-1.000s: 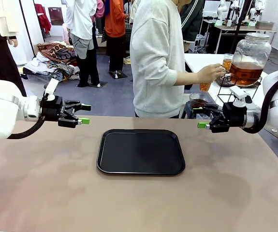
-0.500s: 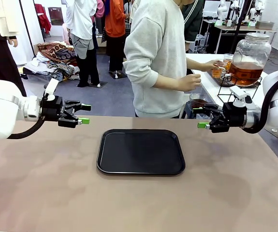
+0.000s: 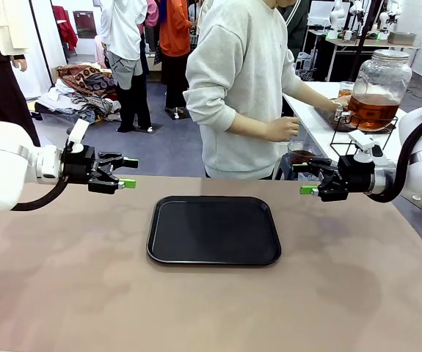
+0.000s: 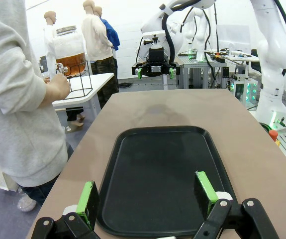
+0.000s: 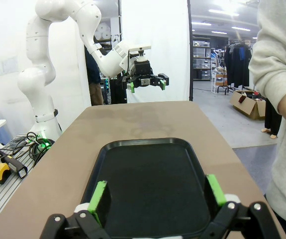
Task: Pour the drink into the iced cup.
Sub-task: Open the gripper to release the iced cup you were holding.
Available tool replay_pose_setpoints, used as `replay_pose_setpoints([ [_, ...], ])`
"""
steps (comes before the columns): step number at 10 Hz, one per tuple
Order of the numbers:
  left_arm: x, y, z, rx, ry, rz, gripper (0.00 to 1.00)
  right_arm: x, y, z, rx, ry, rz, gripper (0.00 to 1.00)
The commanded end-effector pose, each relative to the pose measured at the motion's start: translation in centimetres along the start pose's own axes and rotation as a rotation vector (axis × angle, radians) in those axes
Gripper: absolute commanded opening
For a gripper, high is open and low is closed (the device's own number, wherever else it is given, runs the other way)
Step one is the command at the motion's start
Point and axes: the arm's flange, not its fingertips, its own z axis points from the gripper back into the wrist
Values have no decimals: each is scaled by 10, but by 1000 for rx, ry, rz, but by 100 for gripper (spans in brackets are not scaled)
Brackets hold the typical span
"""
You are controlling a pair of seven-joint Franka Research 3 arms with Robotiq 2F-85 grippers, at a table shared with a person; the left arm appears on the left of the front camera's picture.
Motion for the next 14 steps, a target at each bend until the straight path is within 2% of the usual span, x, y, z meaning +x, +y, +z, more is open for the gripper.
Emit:
replay_pose_setpoints([
  [1, 1, 1, 0, -1, -2, 3, 100, 4, -3, -2, 2, 6, -1, 100],
  [14, 1, 1, 0, -1, -2, 3, 100, 4, -3, -2, 2, 6, -1, 100],
])
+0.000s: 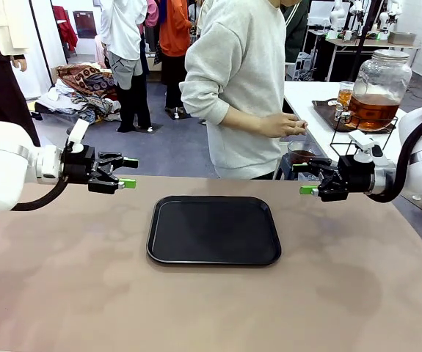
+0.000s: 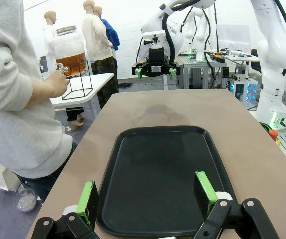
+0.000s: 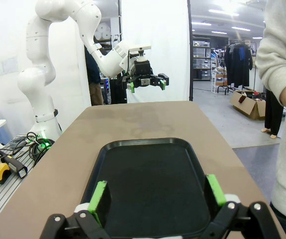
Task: Pour the drink into the iced cup.
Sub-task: Open the gripper to release the iced cup you were holding.
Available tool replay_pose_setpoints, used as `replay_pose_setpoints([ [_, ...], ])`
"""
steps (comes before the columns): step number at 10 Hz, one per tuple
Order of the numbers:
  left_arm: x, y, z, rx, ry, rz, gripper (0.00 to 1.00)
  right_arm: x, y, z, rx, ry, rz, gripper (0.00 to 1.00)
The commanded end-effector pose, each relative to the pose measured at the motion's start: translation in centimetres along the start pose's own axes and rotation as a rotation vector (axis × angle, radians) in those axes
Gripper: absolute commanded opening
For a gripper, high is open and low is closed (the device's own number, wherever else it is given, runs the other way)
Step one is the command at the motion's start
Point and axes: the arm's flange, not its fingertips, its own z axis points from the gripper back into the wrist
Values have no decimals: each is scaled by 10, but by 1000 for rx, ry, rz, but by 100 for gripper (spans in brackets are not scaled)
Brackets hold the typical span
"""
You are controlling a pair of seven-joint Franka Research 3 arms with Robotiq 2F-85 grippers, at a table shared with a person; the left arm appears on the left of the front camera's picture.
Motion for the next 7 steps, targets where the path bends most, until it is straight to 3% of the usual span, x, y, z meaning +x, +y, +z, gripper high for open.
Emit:
replay_pose_setpoints([
  [1, 1, 1, 0, -1, -2, 3, 100, 4, -3, -2, 2, 6, -1, 100],
  [7, 1, 1, 0, -1, -2, 3, 100, 4, -3, -2, 2, 6, -1, 100],
])
